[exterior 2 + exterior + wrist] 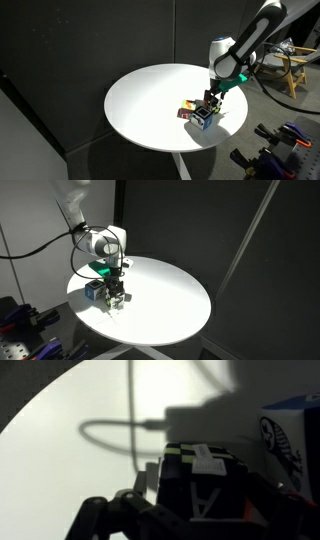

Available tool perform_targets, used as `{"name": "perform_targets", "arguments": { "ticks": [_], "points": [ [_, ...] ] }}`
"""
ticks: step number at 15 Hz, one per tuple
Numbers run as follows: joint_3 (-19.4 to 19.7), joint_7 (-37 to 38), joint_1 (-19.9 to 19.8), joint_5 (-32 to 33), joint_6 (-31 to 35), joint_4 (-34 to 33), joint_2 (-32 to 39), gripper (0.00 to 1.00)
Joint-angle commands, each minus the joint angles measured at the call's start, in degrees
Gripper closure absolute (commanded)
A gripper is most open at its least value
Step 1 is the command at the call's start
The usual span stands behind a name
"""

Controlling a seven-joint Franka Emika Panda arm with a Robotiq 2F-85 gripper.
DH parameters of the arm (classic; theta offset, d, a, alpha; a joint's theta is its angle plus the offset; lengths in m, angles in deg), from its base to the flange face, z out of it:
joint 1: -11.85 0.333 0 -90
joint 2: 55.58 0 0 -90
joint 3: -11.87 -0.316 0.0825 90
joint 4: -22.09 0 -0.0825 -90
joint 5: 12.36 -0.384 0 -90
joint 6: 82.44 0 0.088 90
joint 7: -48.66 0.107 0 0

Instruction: Move the black and white object to the right, then back to the left

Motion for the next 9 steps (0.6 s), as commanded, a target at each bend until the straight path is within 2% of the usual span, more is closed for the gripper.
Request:
{"name": "perform_targets", "arguments": {
  "ticks": [1,2,3,6,9],
  "points": [
    [1.1,1.4,0.8,1.7,0.3,-1.3,1.3,0.0],
    [1.1,1.4,0.8,1.7,0.2,-1.4,1.4,0.25],
    [1.1,1.2,0.8,1.6,0.2,-1.4,1.4,0.26],
    [1.0,0.9,0.8,1.6,0.2,-1.2,0.9,0.5],
    [1.0,0.8,0.8,1.7,-0.2,-0.7,-0.2,0.7]
  ]
}}
